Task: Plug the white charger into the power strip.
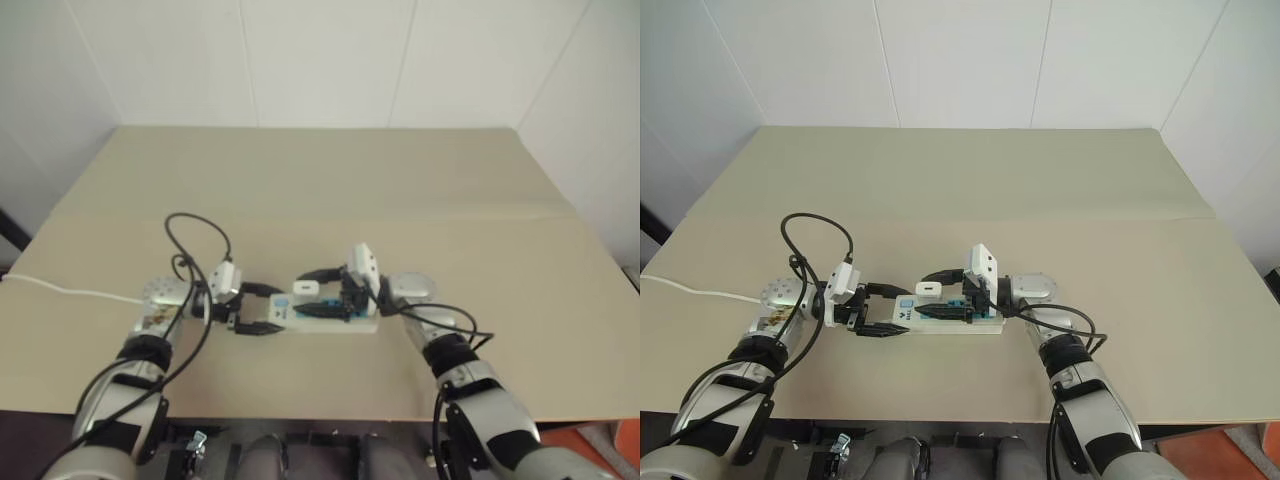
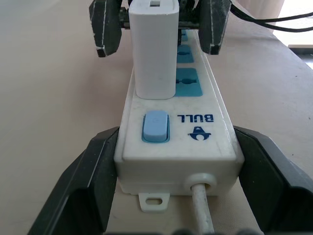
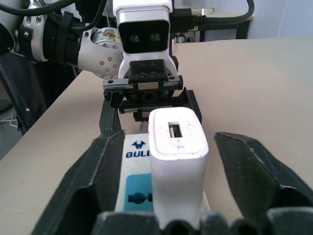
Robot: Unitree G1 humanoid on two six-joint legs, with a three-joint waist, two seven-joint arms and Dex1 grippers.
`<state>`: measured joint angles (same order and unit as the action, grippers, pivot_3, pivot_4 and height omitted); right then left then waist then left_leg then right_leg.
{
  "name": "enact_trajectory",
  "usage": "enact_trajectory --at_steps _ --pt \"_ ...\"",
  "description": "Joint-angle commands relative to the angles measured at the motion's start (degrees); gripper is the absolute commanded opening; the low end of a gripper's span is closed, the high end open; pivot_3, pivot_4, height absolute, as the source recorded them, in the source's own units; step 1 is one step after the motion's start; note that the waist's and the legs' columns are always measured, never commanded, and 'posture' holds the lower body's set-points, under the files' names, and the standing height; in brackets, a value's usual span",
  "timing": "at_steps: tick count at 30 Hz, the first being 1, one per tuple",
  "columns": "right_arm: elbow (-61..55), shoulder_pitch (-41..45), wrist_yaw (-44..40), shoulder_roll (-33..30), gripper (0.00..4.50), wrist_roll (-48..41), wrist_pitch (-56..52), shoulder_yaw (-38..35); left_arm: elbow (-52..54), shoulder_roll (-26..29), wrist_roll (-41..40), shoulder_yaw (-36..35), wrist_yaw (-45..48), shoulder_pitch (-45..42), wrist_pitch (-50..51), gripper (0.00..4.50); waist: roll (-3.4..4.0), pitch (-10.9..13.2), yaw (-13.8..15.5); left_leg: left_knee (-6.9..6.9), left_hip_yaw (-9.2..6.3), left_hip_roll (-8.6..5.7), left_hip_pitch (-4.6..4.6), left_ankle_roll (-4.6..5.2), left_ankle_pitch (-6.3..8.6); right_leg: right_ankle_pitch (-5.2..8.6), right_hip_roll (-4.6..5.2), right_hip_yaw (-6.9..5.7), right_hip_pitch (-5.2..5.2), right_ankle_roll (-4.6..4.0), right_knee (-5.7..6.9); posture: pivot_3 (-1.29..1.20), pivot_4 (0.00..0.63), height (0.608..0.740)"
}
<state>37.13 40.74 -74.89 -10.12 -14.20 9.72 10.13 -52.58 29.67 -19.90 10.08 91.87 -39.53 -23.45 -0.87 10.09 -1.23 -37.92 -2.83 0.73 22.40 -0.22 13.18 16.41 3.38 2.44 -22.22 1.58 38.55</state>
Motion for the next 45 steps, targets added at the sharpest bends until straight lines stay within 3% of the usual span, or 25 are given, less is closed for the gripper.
enact_trajectory --at_steps 1,5,9,14,19,25,32,36,45 --pt "0.55 -0.75 -0.46 -0.37 4.48 0.38 0.58 -0.30 -0.07 0.07 1.09 0.90 0.63 0.74 -0.17 3.22 0.00 0.00 0.00 0.00 0.00 0.00 0.00 0.00 0.00 0.00 0.00 0.00 0.00 0.00 0.00 0.00 0.150 0.740" --pt "0.50 -0.52 -0.66 -0.69 4.48 0.34 0.89 -0.46 -0.11 0.09 1.03 0.92 0.63 0.45 1.58 3.22 0.00 0.00 0.00 0.00 0.00 0.00 0.00 0.00 0.00 0.00 0.00 0.00 0.00 0.00 0.00 0.00 0.150 0.740" --pt "0.40 -0.35 -1.27 -1.15 4.50 0.04 0.44 -0.62 3.07 1.16 -1.47 2.43 0.63 0.57 4.15 4.49 0.00 0.00 -0.05 0.00 0.01 0.00 0.01 0.00 0.00 0.00 -0.01 0.00 -0.01 0.00 0.00 0.00 0.150 0.740" --pt "-2.07 -0.52 -1.70 -2.61 4.50 -0.98 0.00 -1.77 7.88 3.81 -6.03 0.47 0.63 0.47 6.29 4.49 0.00 0.03 -0.18 0.00 -0.02 0.02 0.05 0.00 0.00 0.00 -0.01 0.00 -0.04 0.00 0.00 0.00 0.150 0.740" --pt "-12.59 -3.02 -5.64 -9.21 4.50 -5.29 -4.80 -3.90 20.71 13.32 -15.25 -2.30 0.63 2.35 17.93 4.49 0.00 0.11 -0.57 0.00 -0.10 0.03 0.38 0.00 0.00 0.00 -0.01 0.00 -0.34 0.00 -0.02 0.00 0.150 0.740" --pt "-21.74 -5.56 -11.66 -25.53 4.50 -9.42 -9.27 -10.04 20.79 27.95 -14.67 -2.88 0.63 7.33 12.86 4.49 0.06 0.20 -1.13 0.06 -0.11 0.03 0.53 0.00 0.00 0.00 0.02 0.04 -0.55 0.00 -0.08 0.00 0.150 0.740" --pt "-22.43 -6.60 -17.22 -44.09 4.50 -4.54 -7.37 -10.81 19.45 37.50 -13.09 -6.31 0.63 13.22 12.02 4.49 0.14 0.36 -1.15 0.11 0.11 0.10 0.55 0.00 0.00 0.04 -0.02 0.02 -0.62 -0.03 -0.10 0.00 0.150 0.740" --pt "-22.72 -8.18 -17.35 -49.06 4.50 -4.91 -8.98 -11.32 18.66 36.92 -9.25 -10.23 -0.22 14.64 9.78 4.49 0.15 0.37 -1.10 0.11 0.21 0.10 0.64 0.00 0.00 0.03 0.00 0.08 -0.76 -0.03 -0.07 0.00 0.150 0.740" --pt "-25.92 -11.95 -14.64 -50.53 4.50 -6.22 -10.26 -12.58 27.87 33.44 -10.57 -16.63 -0.23 18.41 17.83 4.49 0.15 0.38 -1.13 0.08 0.22 0.12 0.81 0.00 0.00 0.03 0.00 0.10 -0.91 -0.03 0.00 0.00 0.150 0.740"
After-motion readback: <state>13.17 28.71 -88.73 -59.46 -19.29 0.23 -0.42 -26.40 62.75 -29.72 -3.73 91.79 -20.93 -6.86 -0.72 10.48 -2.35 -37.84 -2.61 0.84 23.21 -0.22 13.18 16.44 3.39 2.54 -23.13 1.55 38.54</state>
